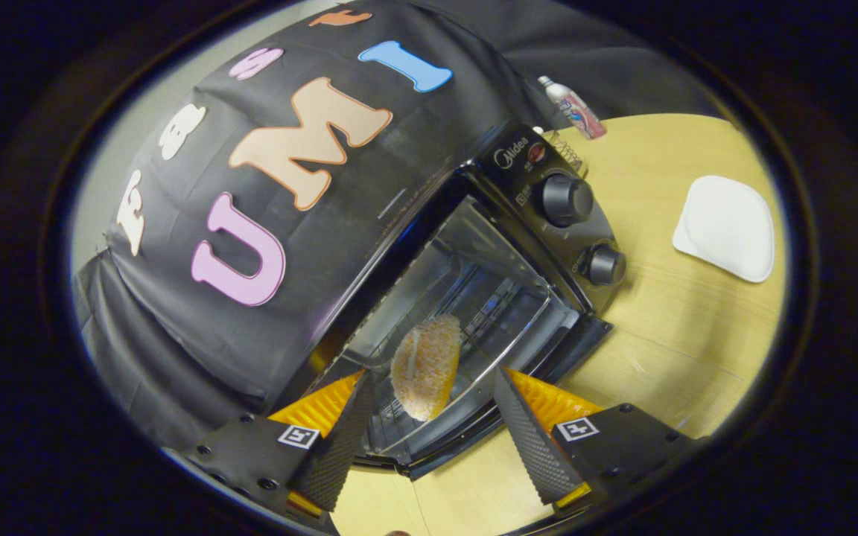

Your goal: Open the toaster oven, put the food inside, and close the toaster oven door.

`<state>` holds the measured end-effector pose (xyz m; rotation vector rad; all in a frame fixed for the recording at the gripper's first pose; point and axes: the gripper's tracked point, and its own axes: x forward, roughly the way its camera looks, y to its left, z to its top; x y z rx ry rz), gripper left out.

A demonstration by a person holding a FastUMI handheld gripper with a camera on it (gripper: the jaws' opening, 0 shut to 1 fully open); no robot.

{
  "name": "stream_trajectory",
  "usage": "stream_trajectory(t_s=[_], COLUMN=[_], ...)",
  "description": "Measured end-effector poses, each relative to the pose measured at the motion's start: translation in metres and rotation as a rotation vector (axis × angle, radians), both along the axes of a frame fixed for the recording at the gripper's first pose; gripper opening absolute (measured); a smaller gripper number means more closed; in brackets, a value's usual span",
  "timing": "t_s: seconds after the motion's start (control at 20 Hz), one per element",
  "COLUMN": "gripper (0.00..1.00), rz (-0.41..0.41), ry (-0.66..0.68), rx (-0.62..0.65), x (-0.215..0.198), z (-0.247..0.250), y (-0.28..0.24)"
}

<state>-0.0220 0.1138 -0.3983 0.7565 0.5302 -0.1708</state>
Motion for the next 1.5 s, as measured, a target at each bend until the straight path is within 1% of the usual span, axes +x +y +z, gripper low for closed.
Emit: stream_trajectory(t_s=[0.1,0.35,0.65,0.9,1.1,1.2,1.35,1.5], gripper=[0.99,1.0,1.0,1.0,1.0,1.0,1.0,1.0], rz=[0.043,0.194,0.316,0.413,0.509,0.544,0.573,0.581], ry=[-0.002,0.023,0.093,0.155,0.21,0.238,0.278,0.315], rx=[-0.048,-0.225,-0.37,-0.423,-0.481,-0.511,-0.534,-0.544], x=[-0.011,-0.051,-0.109,-0.149,-0.174,-0.183,-0.191,-0.191], z=[0.006,0.016,0.004,-0.018,-0.038,-0.046,-0.057,-0.068], y=[0.001,-0.003,-0.026,-0.037,-0.04,-0.041,-0.043,-0.043])
